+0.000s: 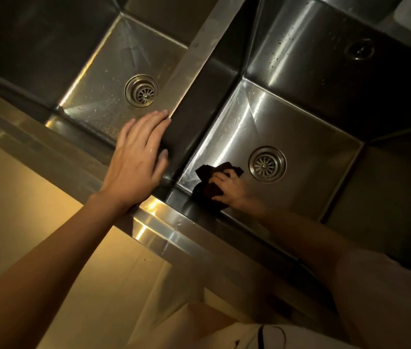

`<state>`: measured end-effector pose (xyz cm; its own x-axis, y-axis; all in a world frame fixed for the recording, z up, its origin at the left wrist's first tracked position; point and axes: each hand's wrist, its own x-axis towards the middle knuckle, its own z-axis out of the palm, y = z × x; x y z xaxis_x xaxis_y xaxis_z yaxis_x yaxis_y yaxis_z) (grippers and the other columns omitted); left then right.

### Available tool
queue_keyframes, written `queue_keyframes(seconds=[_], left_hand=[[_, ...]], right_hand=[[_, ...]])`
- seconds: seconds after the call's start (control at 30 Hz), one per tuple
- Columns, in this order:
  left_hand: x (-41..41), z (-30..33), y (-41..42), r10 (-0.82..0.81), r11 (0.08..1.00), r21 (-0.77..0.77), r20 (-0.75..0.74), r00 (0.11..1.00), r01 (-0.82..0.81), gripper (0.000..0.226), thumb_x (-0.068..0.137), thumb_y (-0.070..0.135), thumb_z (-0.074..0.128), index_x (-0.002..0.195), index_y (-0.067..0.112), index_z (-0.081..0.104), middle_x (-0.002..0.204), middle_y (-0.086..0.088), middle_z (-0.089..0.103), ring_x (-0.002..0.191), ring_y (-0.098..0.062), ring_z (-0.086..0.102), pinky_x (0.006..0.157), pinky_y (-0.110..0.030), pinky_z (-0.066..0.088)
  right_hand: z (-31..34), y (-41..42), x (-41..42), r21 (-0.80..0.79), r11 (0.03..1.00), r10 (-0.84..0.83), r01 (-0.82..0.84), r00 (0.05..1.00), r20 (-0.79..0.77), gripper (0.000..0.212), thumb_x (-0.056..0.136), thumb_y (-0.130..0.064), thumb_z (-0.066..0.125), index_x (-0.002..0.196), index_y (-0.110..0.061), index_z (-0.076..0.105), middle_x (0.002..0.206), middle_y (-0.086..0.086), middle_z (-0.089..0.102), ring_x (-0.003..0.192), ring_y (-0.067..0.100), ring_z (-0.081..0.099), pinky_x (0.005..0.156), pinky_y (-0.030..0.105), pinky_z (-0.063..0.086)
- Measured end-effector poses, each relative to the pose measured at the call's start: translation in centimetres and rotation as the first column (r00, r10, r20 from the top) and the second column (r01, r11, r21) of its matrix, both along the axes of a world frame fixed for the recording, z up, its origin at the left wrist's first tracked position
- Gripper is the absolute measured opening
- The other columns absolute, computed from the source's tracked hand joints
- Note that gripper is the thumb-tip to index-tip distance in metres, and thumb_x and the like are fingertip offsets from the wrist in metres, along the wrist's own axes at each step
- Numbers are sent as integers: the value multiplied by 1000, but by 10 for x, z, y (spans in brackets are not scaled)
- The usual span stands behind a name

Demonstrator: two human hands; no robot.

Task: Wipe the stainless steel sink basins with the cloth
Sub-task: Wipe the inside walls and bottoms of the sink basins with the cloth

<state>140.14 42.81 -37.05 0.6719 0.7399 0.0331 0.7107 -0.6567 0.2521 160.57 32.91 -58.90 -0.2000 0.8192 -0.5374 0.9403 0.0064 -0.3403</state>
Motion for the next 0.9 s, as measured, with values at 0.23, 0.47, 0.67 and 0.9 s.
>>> queue_keyframes(seconds=[0.23, 0.47, 0.67, 0.9], left_hand=[[0, -1, 2, 1, 1000, 4, 7, 1000, -2, 50, 97, 25, 37, 144, 9, 34, 153, -7, 33, 143, -19, 24, 117, -46, 18], [0, -1, 2, 3, 1000, 6, 12, 1000, -3, 47, 99, 21, 38, 144, 7, 36, 152, -8, 35, 143, -19, 25, 117, -44, 18], [1, 0, 1, -6, 1000, -2, 17, 1000, 6, 46, 101, 23, 35, 143, 5, 37, 151, -9, 36, 143, -21, 27, 116, -47, 21], [1, 2, 1, -20, 1000, -2, 39, 999, 20, 44, 102, 22, 34, 143, 4, 39, 151, -10, 38, 142, -22, 29, 116, -44, 22]], right_hand=[[4, 29, -21, 35, 999, -15, 24, 974, -225, 51, 82, -28, 69, 129, -18, 53, 133, 2, 55, 126, 25, 43, 101, 35, 40], [23, 61, -40, 54, 997, -30, 58, 908, -418, 49, 77, -17, 75, 123, -8, 59, 125, 10, 61, 120, 25, 54, 99, 28, 39], [95, 50, -25, 149, 987, 45, 55, 803, -595, 44, 75, -14, 76, 116, -6, 61, 122, 9, 61, 117, 24, 55, 102, 32, 40], [167, 24, -1, 237, 962, 100, 132, 640, -762, 39, 77, -13, 71, 114, -19, 62, 123, -4, 57, 119, 5, 48, 104, 21, 36]])
